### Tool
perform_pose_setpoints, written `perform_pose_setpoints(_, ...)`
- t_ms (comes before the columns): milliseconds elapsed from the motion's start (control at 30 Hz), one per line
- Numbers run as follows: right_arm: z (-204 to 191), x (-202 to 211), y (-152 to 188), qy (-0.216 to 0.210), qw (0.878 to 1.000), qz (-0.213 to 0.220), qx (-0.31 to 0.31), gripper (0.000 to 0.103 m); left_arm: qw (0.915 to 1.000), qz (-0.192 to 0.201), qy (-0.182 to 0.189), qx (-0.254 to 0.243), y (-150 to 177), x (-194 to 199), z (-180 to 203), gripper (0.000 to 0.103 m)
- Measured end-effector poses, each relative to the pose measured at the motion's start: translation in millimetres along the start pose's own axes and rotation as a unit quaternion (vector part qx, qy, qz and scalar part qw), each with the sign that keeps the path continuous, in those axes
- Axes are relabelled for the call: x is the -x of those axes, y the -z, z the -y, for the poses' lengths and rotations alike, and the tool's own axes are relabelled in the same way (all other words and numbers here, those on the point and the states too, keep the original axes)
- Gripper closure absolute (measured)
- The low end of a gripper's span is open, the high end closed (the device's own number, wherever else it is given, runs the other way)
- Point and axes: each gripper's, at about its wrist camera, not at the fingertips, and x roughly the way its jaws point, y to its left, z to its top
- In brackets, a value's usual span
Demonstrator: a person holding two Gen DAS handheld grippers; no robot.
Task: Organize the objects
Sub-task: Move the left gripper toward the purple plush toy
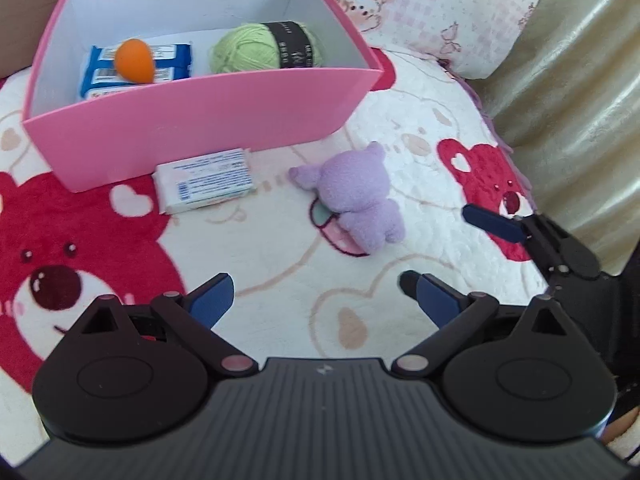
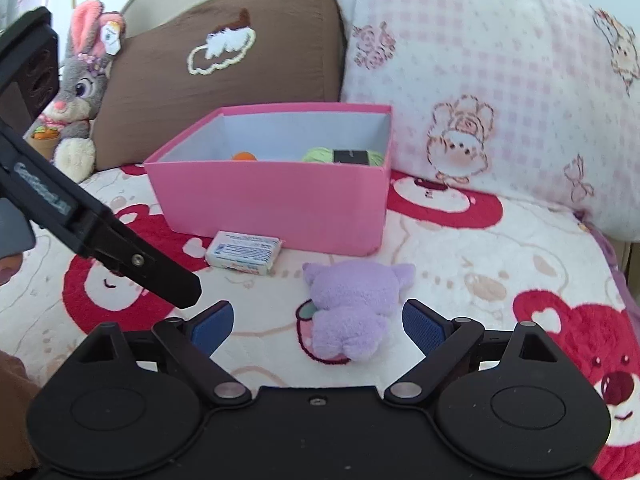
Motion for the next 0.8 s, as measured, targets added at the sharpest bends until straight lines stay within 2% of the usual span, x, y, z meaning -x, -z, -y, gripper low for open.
perform_pose_setpoints(167,13.0,-12.2,5.8,0.010,1.000,-0.015,-0.025,0.009,0.9998,0.007,0.011,-0.018,-11.5,-10.5,13.7,0.004)
perform_pose_setpoints(267,15.5,-15.8,8.2,-0.007,1.000,-0.018,-0.023,0.009,0.9995,0.017,0.021,-0.016,-15.1,-16.9,16.3,0.004)
perform_pose_setpoints(400,13.3,-20.8,9.6,-0.009,1.000,-0.013,-0.015,0.009,0.9991,0.019,0.036,-0.010,-15.3,-27.6,16.4,0.004)
perform_pose_setpoints(567,15.6,-31.7,9.6,-0.013,1.000,-0.013,-0.020,0.009,0.9986,0.026,0.024,-0.039,-11.5,-42.8,20.8,0.005)
perform_pose_setpoints(633,13.8,-36.0,10.7,0.018,1.000,0.002,-0.009,0.009,0.9971,0.031,-0.008,-0.068,-11.9,-51.4,24.8,0.004)
perform_pose_setpoints(667,12.2,-39.8,11.7,0.034,0.999,0.002,0.001,0.009,0.9967,0.034,-0.010,-0.073,-12.4,-54.2,25.1,0.005)
perform_pose_setpoints(800,9.7,-53.3,16.3,0.038,0.999,-0.022,0.020,0.009,0.9974,0.032,0.003,-0.064,-16.5,-63.2,23.0,0.005)
